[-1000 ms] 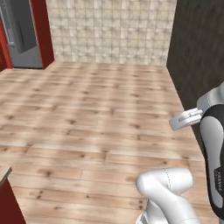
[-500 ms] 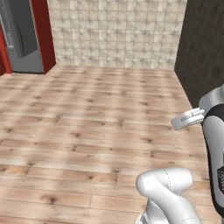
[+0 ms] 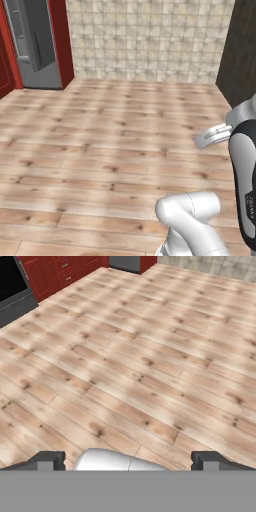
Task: Take the cheese, fish, and potato from the fridge and place them on the plate on the dining counter to create an appetizer plate.
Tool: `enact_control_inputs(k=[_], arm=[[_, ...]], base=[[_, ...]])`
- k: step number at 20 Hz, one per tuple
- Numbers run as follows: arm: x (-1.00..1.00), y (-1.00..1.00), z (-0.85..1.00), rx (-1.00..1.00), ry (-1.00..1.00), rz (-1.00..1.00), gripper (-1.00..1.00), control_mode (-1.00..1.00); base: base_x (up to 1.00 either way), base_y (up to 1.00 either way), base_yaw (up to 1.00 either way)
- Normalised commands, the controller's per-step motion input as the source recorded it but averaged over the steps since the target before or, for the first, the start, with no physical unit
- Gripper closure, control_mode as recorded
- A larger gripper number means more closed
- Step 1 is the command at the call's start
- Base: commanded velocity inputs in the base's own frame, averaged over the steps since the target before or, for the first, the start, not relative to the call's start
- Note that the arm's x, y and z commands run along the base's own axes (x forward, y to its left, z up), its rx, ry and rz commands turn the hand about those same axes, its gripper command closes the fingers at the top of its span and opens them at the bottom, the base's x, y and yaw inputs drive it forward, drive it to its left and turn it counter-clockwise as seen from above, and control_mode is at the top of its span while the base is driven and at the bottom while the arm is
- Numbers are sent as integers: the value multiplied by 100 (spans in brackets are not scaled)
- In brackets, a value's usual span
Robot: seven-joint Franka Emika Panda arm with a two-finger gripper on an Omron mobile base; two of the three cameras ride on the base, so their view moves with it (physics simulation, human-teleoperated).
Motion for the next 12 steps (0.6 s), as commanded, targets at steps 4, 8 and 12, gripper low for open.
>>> enact_control_inputs(k=[4,8,12], arm=[[0,0,0,0,0,0,-100,100],[0,0,0,0,0,0,-100,100],[0,0,0,0,0,0,-100,100]], base=[[100,59,2],[100,58,12],[100,81,3]])
